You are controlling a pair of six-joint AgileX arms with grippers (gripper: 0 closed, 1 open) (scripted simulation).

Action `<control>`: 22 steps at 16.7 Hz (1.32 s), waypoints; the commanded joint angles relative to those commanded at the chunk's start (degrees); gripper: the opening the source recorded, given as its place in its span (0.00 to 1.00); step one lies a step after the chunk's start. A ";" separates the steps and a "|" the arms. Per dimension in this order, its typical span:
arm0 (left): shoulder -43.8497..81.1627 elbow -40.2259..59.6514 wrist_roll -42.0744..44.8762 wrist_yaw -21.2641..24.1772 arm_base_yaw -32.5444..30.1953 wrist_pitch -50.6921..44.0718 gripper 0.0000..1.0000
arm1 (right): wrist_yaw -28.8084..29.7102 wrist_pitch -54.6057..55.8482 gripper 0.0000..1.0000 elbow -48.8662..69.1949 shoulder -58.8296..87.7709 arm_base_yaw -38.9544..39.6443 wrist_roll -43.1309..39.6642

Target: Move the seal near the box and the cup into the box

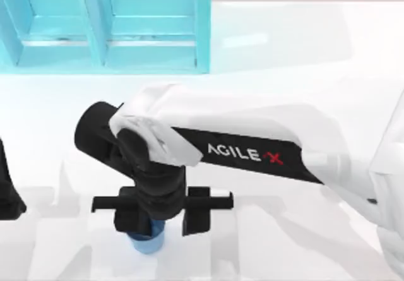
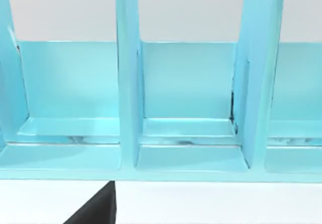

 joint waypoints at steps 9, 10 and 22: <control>0.00 0.00 0.00 0.00 0.00 0.00 1.00 | 0.00 0.00 0.00 0.00 0.00 0.00 0.00; 0.00 0.00 0.00 0.00 0.00 0.00 1.00 | 0.00 0.00 0.00 0.00 0.00 0.00 0.00; 0.00 0.00 0.00 0.00 0.00 0.00 1.00 | -0.11 -7.69 0.00 -9.03 -17.79 -6.23 -6.17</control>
